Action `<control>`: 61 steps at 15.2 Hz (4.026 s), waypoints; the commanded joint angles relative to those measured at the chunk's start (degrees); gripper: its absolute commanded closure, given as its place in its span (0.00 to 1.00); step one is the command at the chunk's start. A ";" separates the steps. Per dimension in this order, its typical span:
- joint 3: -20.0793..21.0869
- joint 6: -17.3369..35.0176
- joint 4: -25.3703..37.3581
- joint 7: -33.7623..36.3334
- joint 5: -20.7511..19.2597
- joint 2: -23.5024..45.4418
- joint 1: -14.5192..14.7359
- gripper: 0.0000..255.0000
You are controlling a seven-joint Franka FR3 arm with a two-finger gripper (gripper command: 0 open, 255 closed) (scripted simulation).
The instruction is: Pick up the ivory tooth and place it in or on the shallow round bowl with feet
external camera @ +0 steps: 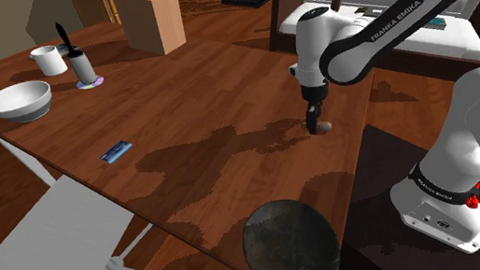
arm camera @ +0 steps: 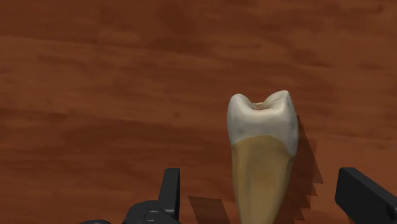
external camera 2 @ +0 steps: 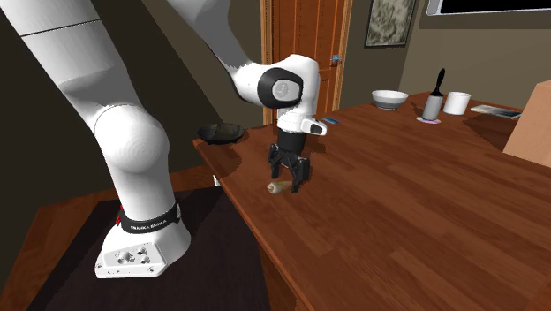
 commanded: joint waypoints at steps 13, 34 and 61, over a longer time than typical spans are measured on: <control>-0.09 0.63 -0.29 -0.01 -0.08 0.32 -0.06 1.00; 2.28 -17.13 5.79 0.22 -0.15 -11.45 -0.48 1.00; 24.83 -22.34 13.93 28.18 17.44 -7.54 16.21 1.00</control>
